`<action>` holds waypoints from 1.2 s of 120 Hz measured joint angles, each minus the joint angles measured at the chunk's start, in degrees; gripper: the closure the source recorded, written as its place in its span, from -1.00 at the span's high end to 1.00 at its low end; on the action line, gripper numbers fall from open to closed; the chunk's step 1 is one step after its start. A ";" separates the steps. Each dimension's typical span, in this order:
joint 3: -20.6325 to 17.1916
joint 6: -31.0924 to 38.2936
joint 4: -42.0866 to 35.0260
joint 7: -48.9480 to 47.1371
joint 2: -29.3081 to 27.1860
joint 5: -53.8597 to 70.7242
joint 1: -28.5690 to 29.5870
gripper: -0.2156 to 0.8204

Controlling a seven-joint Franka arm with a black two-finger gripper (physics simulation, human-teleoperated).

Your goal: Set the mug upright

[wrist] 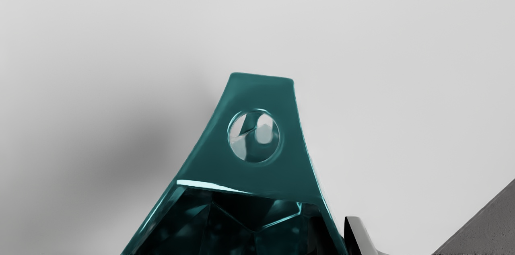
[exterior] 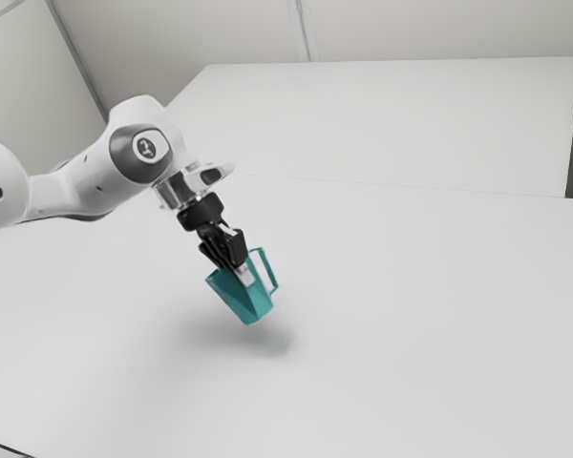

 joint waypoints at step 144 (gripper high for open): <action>-0.60 8.38 3.28 -14.29 4.61 28.03 -3.32 -0.92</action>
